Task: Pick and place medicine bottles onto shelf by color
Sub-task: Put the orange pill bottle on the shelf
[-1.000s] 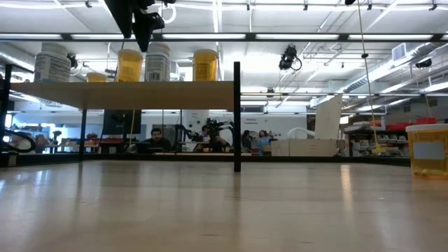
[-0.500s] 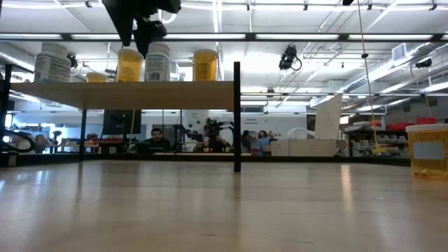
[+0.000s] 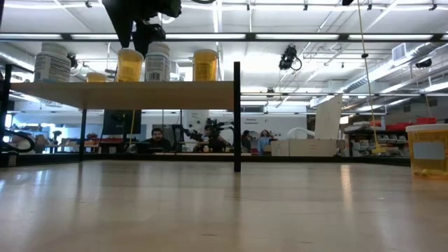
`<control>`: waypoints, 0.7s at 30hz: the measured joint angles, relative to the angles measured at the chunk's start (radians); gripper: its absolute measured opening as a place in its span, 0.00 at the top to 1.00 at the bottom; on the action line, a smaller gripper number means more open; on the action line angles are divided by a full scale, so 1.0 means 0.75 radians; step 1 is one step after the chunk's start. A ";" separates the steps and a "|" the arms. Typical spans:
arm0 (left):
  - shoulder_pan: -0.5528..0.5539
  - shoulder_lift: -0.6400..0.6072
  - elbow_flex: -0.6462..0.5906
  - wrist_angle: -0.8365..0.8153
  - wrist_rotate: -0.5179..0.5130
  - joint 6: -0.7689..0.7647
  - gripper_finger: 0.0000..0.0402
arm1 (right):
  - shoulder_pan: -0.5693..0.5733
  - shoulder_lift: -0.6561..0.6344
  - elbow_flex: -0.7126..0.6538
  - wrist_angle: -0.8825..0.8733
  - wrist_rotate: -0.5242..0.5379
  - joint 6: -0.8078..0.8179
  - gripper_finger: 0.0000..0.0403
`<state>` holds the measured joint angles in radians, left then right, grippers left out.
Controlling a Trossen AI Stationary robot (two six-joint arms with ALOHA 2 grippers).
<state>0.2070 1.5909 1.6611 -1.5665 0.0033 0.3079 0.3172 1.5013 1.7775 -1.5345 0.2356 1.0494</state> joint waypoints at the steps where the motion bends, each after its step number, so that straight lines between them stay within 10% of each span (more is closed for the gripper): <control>1: -0.001 0.000 0.000 0.001 0.000 -0.007 0.26 | 0.000 0.000 0.000 0.000 0.000 -0.002 0.25; 21: -0.050 0.000 0.000 0.041 -0.122 -0.188 0.26 | 0.000 0.000 0.000 0.000 0.001 -0.007 0.25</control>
<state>0.1692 1.5909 1.6611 -1.5359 -0.0879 0.1670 0.3172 1.5013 1.7775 -1.5345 0.2363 1.0439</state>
